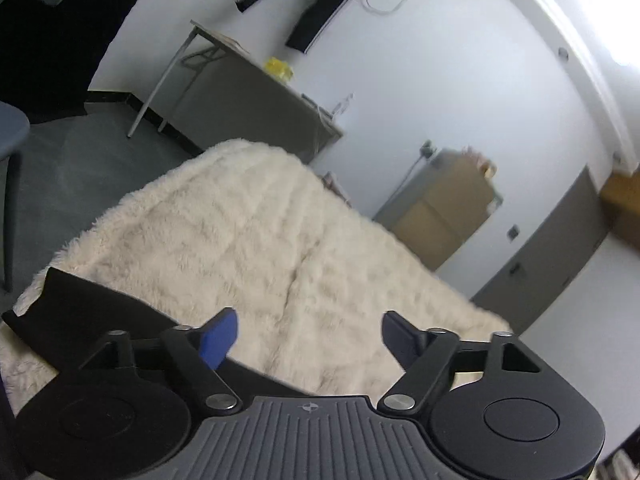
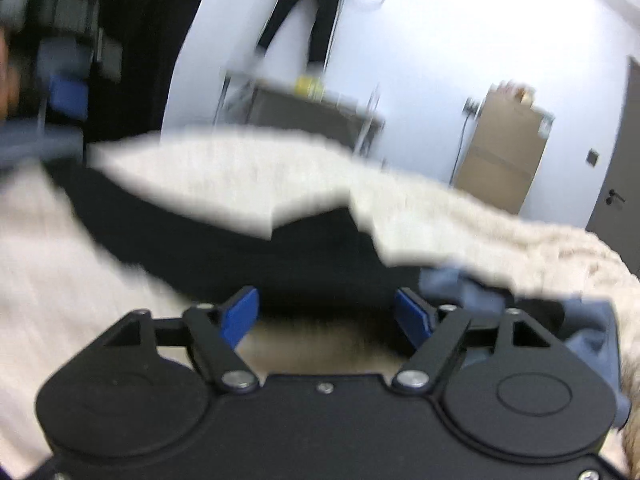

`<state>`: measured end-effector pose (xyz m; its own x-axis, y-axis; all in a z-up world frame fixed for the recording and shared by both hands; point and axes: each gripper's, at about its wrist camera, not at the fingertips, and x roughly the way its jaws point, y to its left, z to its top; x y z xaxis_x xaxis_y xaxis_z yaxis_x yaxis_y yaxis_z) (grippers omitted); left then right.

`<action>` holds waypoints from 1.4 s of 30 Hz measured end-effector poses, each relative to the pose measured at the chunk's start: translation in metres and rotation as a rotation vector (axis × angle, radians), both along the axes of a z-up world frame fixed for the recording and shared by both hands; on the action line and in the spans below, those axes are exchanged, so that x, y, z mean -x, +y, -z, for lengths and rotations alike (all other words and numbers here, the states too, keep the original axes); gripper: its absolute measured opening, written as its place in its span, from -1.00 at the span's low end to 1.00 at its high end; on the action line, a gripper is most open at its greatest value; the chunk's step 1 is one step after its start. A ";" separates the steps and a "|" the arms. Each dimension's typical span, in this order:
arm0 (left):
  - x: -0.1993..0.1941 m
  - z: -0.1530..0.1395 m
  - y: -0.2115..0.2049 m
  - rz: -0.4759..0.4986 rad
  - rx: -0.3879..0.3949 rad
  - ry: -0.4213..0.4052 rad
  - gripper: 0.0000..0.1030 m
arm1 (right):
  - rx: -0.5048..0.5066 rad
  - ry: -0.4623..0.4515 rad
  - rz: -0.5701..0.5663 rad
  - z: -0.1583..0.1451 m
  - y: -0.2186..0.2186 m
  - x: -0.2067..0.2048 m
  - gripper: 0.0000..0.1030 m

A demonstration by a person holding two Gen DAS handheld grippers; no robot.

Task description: Fold clothes

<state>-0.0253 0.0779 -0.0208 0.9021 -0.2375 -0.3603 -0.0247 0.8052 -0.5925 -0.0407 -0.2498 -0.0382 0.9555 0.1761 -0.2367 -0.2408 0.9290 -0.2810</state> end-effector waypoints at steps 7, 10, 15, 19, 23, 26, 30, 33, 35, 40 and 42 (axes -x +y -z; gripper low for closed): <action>-0.008 0.006 0.002 0.056 -0.021 0.036 0.96 | 0.059 0.050 0.071 -0.092 0.046 -0.137 1.00; -0.023 0.010 0.007 0.071 -0.019 0.047 0.96 | 0.089 0.350 0.104 -0.081 0.064 -0.213 0.97; -0.029 0.011 0.011 0.081 -0.030 0.043 0.96 | 0.128 0.694 0.164 -0.031 0.082 -0.287 0.66; -0.027 0.007 0.012 0.088 -0.034 0.030 0.96 | 0.203 0.838 0.177 0.008 0.086 -0.303 -0.74; -0.028 0.007 0.014 0.087 -0.030 0.020 0.96 | 0.108 0.718 0.151 -0.028 0.079 -0.297 -1.00; -0.028 0.007 0.014 0.085 -0.023 0.016 0.96 | 0.021 0.543 0.084 -0.078 0.075 -0.281 -1.00; -0.029 0.007 0.014 0.085 -0.021 0.015 0.96 | -0.058 0.349 0.015 -0.141 0.074 -0.267 -1.00; -0.027 0.006 0.017 0.081 -0.012 0.006 0.96 | -0.090 0.334 -0.013 -0.174 0.076 -0.272 -0.95; -0.029 0.007 0.018 0.080 -0.008 0.010 0.96 | -0.064 0.405 -0.039 -0.178 0.075 -0.282 -0.33; -0.030 0.009 0.018 0.080 -0.008 0.015 0.96 | 0.078 0.533 0.029 -0.129 0.068 -0.288 0.36; -0.031 0.010 0.018 0.081 -0.010 0.015 0.96 | 0.084 0.613 0.058 -0.102 0.073 -0.292 0.36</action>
